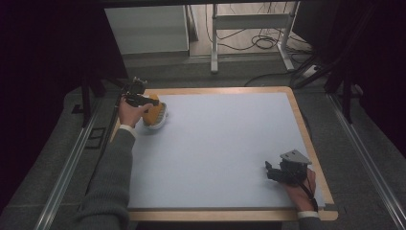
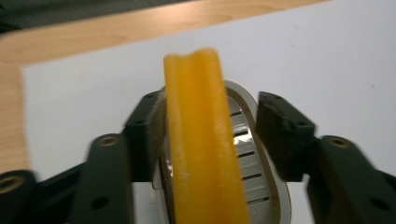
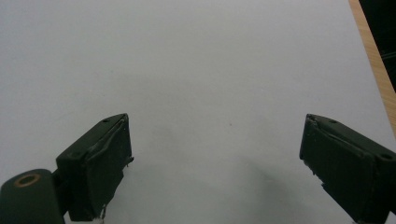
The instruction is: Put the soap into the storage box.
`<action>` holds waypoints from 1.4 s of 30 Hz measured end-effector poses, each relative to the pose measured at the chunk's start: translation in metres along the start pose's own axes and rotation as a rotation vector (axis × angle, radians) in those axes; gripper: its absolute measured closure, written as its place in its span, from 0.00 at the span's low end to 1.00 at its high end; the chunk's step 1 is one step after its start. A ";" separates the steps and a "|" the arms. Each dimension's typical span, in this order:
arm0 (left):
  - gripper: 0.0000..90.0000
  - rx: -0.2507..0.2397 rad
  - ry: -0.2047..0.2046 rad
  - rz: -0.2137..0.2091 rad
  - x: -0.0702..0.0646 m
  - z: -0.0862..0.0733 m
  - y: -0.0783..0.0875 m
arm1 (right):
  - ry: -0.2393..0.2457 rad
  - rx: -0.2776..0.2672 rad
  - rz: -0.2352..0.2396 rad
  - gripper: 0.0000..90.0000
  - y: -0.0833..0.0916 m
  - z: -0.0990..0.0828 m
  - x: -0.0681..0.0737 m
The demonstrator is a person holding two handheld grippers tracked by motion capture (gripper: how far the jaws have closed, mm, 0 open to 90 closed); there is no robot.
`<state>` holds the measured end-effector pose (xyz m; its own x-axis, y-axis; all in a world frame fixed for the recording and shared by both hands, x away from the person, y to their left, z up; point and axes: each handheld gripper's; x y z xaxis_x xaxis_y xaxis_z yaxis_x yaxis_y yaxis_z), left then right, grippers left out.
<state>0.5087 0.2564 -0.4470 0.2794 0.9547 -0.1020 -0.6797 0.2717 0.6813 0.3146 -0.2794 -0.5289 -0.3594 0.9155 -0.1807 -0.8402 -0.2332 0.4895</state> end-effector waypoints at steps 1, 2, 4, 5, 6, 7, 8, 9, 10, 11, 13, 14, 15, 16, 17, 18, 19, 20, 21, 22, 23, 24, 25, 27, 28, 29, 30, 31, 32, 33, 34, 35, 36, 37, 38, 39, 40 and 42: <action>0.38 0.000 -0.012 0.019 -0.001 0.001 0.005 | 0.000 0.000 0.000 0.10 0.000 0.000 0.000; 0.38 -0.016 -0.019 0.026 -0.001 0.002 0.011 | 0.000 -0.002 -0.001 0.10 0.000 0.000 0.000; 0.36 -0.041 -0.019 0.026 -0.001 0.004 0.023 | -0.002 -0.004 0.003 0.10 0.000 0.000 0.000; 0.34 -0.048 -0.014 0.022 -0.002 0.004 0.029 | -0.004 -0.003 0.004 0.10 0.000 0.000 -0.001; 0.33 -0.057 -0.020 0.012 -0.003 0.004 0.034 | -0.004 -0.002 0.003 0.10 0.000 0.000 -0.001; 0.32 -0.066 -0.022 -0.002 -0.004 0.004 0.039 | -0.005 0.000 0.003 0.10 0.000 0.000 0.000; 0.30 -0.068 -0.026 -0.022 -0.006 0.003 0.043 | -0.001 0.001 0.000 0.10 0.000 0.000 0.000; 0.28 -0.077 -0.025 -0.048 -0.008 0.002 0.047 | 0.001 0.002 -0.002 0.10 0.000 0.000 0.000; 0.27 -0.084 -0.026 -0.077 -0.009 0.000 0.050 | 0.003 0.001 -0.003 0.10 0.000 0.000 0.000; 0.27 -0.084 -0.029 -0.104 -0.011 -0.003 0.053 | 0.003 0.001 -0.003 0.10 0.000 0.000 0.000; 0.25 -0.089 -0.033 -0.149 -0.015 -0.009 0.058 | 0.001 0.000 -0.005 0.10 0.000 0.000 0.000; 0.25 -0.094 -0.039 -0.167 -0.017 -0.013 0.060 | 0.001 0.001 -0.007 0.10 0.000 0.000 0.000; 0.24 -0.103 -0.048 -0.169 -0.019 -0.018 0.062 | 0.000 0.001 -0.006 0.10 0.000 0.000 0.000; 0.24 -0.108 -0.061 -0.166 -0.021 -0.023 0.064 | 0.002 0.000 -0.006 0.10 0.000 0.000 0.000; 0.24 -0.109 -0.065 -0.171 -0.022 -0.026 0.065 | 0.001 -0.001 -0.004 0.10 0.000 0.000 0.000; 0.24 -0.109 -0.068 -0.184 -0.024 -0.032 0.066 | 0.000 -0.001 -0.003 0.10 0.000 0.000 0.000; 0.23 -0.111 -0.067 -0.189 -0.025 -0.037 0.068 | -0.001 -0.001 -0.001 0.10 0.000 0.000 0.000; 0.23 -0.112 -0.073 -0.194 -0.027 -0.041 0.069 | -0.001 -0.001 0.000 0.10 0.000 0.000 0.000; 0.23 -0.117 -0.078 -0.199 -0.029 -0.046 0.071 | 0.000 -0.003 0.001 0.10 0.000 0.000 0.000; 0.23 -0.124 -0.079 -0.209 -0.031 -0.051 0.073 | 0.001 -0.004 0.002 0.10 0.000 0.000 0.000; 0.23 -0.132 -0.079 -0.218 -0.034 -0.057 0.075 | 0.000 -0.004 0.005 0.10 0.001 0.000 0.000; 0.23 -0.141 -0.081 -0.227 -0.036 -0.063 0.077 | -0.002 -0.005 0.007 0.10 0.001 0.000 -0.001; 0.24 -0.165 -0.079 -0.231 -0.038 -0.069 0.079 | -0.003 -0.006 0.007 0.10 0.001 0.000 -0.001; 0.29 -0.177 -0.080 -0.248 -0.042 -0.082 0.080 | -0.004 -0.007 0.007 0.10 0.001 0.000 -0.001; 0.28 -0.172 -0.080 -0.258 -0.044 -0.089 0.079 | -0.004 -0.007 0.007 0.10 0.001 0.000 -0.001; 0.28 -0.172 -0.080 -0.258 -0.044 -0.089 0.079 | -0.004 -0.009 0.005 0.10 0.001 0.000 -0.001; 0.28 -0.165 -0.088 -0.256 -0.048 -0.102 0.078 | -0.004 -0.011 0.006 0.10 0.001 0.000 -0.001; 0.28 -0.165 -0.088 -0.256 -0.048 -0.102 0.078 | -0.004 -0.012 0.007 0.10 0.001 0.000 -0.001; 0.27 -0.152 -0.088 -0.263 -0.051 -0.115 0.077 | -0.005 -0.012 0.008 0.10 0.001 0.000 -0.001; 0.27 -0.147 -0.085 -0.262 -0.053 -0.121 0.077 | -0.005 -0.013 0.008 0.10 0.001 0.000 -0.001; 0.27 -0.140 -0.087 -0.255 -0.055 -0.127 0.077 | -0.006 -0.013 0.009 0.10 0.001 0.000 -0.001; 0.27 -0.135 -0.088 -0.249 -0.057 -0.132 0.076 | -0.005 -0.013 0.008 0.10 0.001 0.000 -0.001; 0.27 -0.123 -0.093 -0.248 -0.059 -0.137 0.074 | -0.005 -0.013 0.009 0.10 0.001 0.000 -0.001; 0.27 -0.123 -0.093 -0.248 -0.059 -0.137 0.074 | -0.004 -0.012 0.008 0.10 0.001 0.000 -0.001; 0.27 -0.105 -0.099 -0.254 -0.063 -0.144 0.072 | -0.003 -0.013 0.007 0.10 0.001 0.000 0.000; 0.27 -0.096 -0.100 -0.267 -0.064 -0.147 0.070 | -0.004 -0.014 0.006 0.10 0.001 0.000 0.000; 0.27 -0.094 -0.096 -0.272 -0.064 -0.150 0.069 | -0.002 -0.016 0.005 0.10 0.002 0.000 0.000; 0.28 -0.074 -0.097 -0.266 -0.065 -0.154 0.067 | -0.002 -0.016 0.005 0.10 0.002 0.000 0.000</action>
<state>0.3407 0.2316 -0.5067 0.5161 0.8334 -0.1977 -0.6205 0.5229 0.5844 0.3133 -0.2802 -0.5284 -0.3626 0.9151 -0.1762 -0.8448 -0.2429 0.4768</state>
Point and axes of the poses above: each handheld gripper's, and its own axes: y roughly backward along the jaws, z roughly out of its top, x roughly to its left, and after that the axes turned 6 degrees about -x, right-handed
